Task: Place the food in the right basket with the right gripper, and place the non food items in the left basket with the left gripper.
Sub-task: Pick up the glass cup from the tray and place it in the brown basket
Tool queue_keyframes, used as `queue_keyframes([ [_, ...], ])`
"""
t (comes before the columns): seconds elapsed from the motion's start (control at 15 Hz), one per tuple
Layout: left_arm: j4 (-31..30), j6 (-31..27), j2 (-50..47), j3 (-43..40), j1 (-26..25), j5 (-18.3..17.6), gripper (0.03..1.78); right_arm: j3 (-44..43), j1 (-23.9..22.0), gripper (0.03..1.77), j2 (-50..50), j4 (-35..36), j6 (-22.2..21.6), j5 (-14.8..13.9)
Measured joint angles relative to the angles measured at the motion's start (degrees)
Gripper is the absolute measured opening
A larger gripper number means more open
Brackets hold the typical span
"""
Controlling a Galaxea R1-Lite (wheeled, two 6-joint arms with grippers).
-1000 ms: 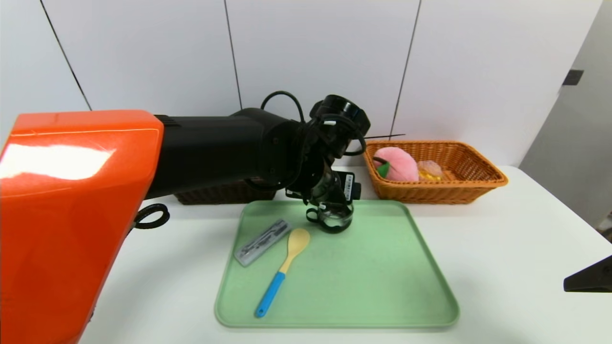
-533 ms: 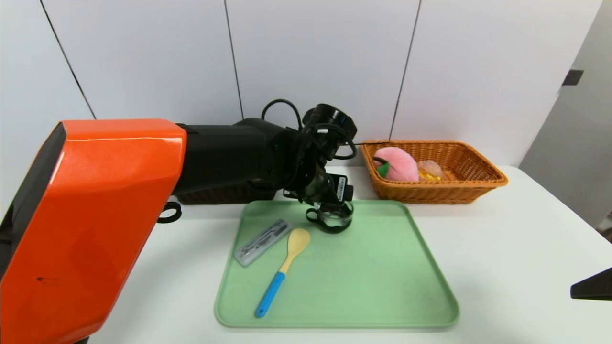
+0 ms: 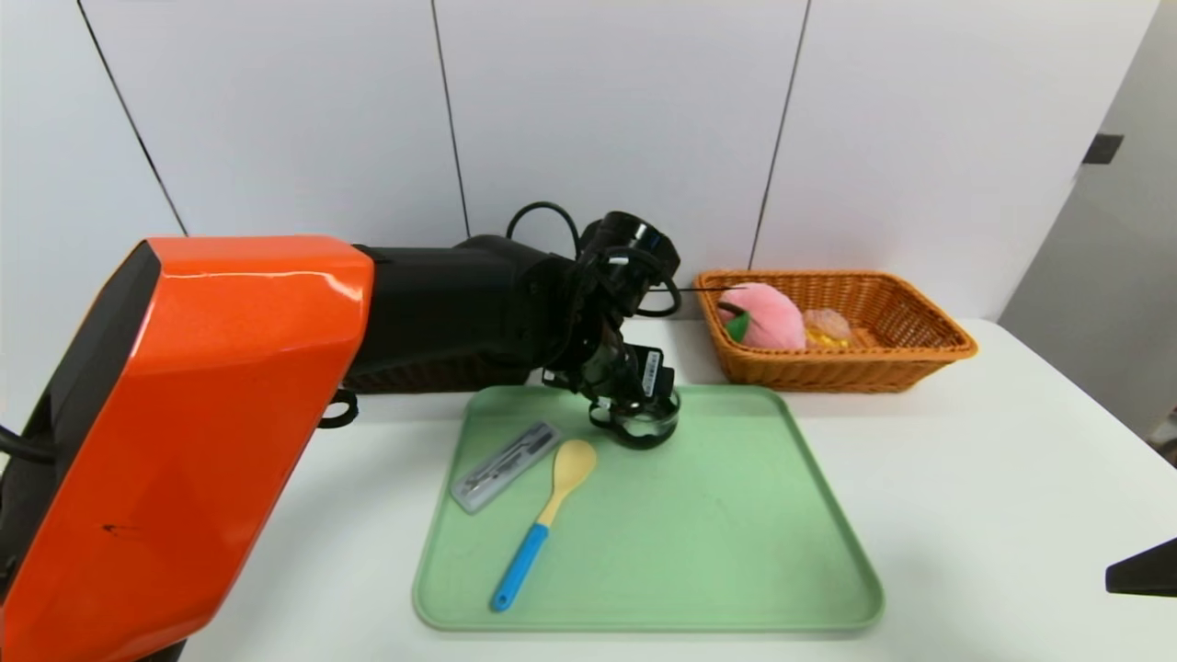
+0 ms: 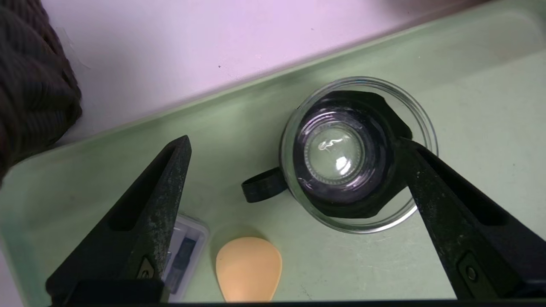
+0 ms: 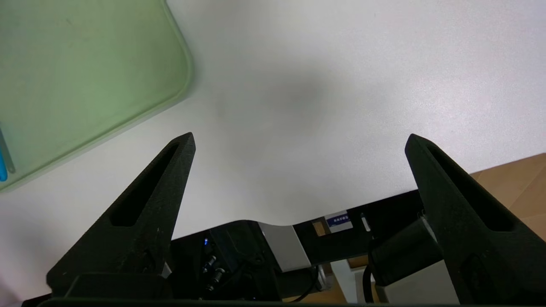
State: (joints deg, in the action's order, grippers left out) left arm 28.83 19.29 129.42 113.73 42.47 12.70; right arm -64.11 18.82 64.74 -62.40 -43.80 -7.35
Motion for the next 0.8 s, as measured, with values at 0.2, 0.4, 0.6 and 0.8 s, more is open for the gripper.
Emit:
queue_keyframes([
  [0.2, -0.1, 0.0, 0.5, 0.0, -0.5, -1.3, 1.69, 0.2, 0.0, 1.70, -0.2, 0.1, 0.0, 0.0],
  [0.4, 0.0, -0.1, 0.8, 0.0, -1.2, -2.8, 1.69, 0.2, 0.0, 1.70, -0.2, 0.3, 0.0, 0.0],
  [0.6, 0.0, -0.7, 1.1, 0.0, -2.0, -3.0, 1.69, 0.3, 0.0, 1.70, -0.2, 0.4, 0.0, 0.0],
  [0.8, 0.0, -0.8, 1.4, 0.0, -2.0, -3.1, 1.69, 0.3, 0.0, 1.70, -0.3, 0.3, 0.0, 0.0],
])
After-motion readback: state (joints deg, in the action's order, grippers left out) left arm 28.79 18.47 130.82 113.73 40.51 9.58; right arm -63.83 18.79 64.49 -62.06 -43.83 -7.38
